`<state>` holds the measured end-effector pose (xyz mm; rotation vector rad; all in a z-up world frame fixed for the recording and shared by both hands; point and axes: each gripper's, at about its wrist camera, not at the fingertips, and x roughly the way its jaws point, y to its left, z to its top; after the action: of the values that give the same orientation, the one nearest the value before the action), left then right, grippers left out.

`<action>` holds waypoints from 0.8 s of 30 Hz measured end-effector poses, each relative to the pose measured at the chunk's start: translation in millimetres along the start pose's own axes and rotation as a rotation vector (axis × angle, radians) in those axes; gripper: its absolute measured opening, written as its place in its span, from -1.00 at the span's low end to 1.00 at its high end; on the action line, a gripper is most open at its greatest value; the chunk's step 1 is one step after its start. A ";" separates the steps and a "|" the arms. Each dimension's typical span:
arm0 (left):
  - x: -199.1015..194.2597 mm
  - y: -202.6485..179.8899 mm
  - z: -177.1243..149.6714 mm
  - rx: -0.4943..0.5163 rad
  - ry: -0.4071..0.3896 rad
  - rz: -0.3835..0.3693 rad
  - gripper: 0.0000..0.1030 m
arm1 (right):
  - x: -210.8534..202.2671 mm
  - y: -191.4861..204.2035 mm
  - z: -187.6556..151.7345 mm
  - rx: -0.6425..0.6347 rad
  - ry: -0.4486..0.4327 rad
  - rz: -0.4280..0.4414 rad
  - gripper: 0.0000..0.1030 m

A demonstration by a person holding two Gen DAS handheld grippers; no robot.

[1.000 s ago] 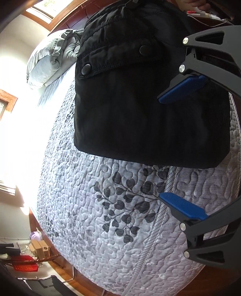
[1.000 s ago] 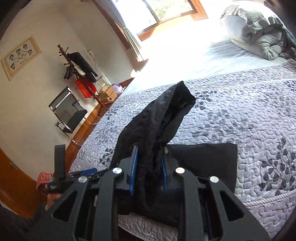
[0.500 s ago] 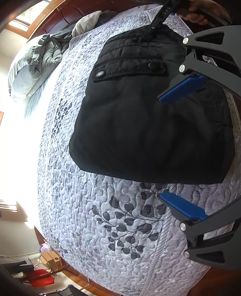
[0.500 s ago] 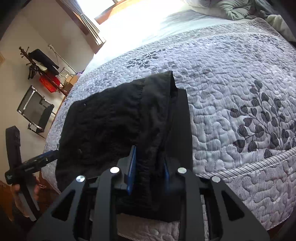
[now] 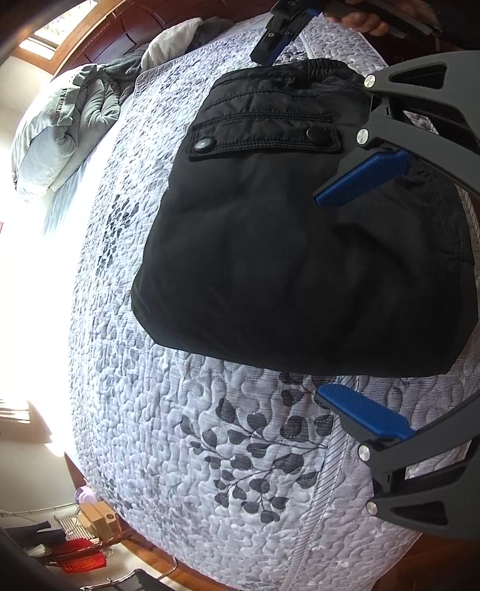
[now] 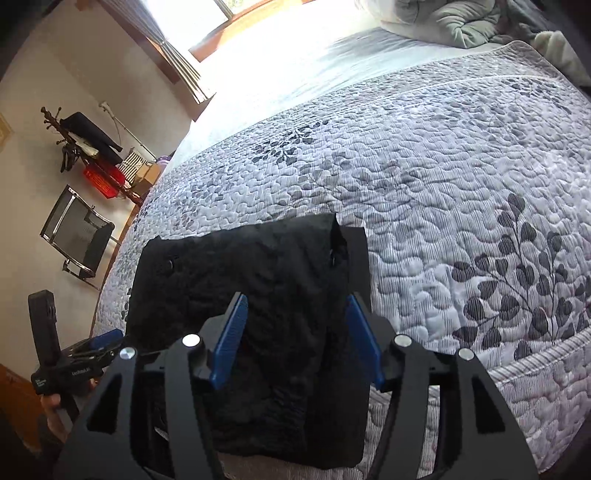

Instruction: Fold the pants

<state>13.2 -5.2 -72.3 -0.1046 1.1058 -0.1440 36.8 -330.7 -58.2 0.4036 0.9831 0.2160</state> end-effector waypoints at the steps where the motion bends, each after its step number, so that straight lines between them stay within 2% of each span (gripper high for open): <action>1: -0.3 -0.9 0.2 0.004 0.000 0.005 0.89 | 5.9 0.8 5.4 -0.010 0.010 -0.014 0.10; 3: 0.8 -2.7 -0.1 0.017 0.003 0.015 0.89 | 18.8 -0.3 14.3 -0.015 0.032 -0.021 0.07; 5: 2.6 -4.6 -0.8 0.024 0.009 0.025 0.89 | 28.7 1.3 19.6 -0.019 0.045 -0.010 -0.08; 7: 4.8 -6.0 -0.1 0.026 0.013 0.028 0.89 | 35.3 3.0 22.1 -0.021 0.052 -0.006 -0.51; 9: 8.0 -7.3 2.0 0.025 0.020 0.030 0.89 | 38.8 4.6 24.5 -0.030 0.054 -0.001 -0.77; 10: 9.8 -7.8 3.6 0.025 0.024 0.031 0.89 | 38.1 6.0 25.3 -0.038 0.047 0.004 -0.87; 12: 10.8 -9.0 5.3 0.022 0.027 0.027 0.89 | 31.4 10.9 28.3 -0.069 0.023 0.004 -0.90; 15: 10.5 -9.2 8.2 0.011 0.021 0.018 0.89 | 19.5 12.4 31.1 -0.072 -0.015 -0.039 -0.90; 18: 13.3 -10.7 8.7 0.010 0.026 0.010 0.90 | 30.9 3.3 29.2 -0.056 0.018 -0.078 -0.88; 20: 15.8 -12.5 7.9 0.017 0.031 0.012 0.90 | 39.0 -1.0 23.6 -0.053 0.039 -0.076 -0.71; 24: 16.1 -12.4 4.7 0.020 0.036 0.015 0.90 | 21.8 -4.1 13.3 -0.032 0.003 -0.049 -0.11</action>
<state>23.7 -20.0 -82.5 -0.0762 1.1402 -0.1437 59.9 -329.8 -70.1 0.3498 0.9904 0.1878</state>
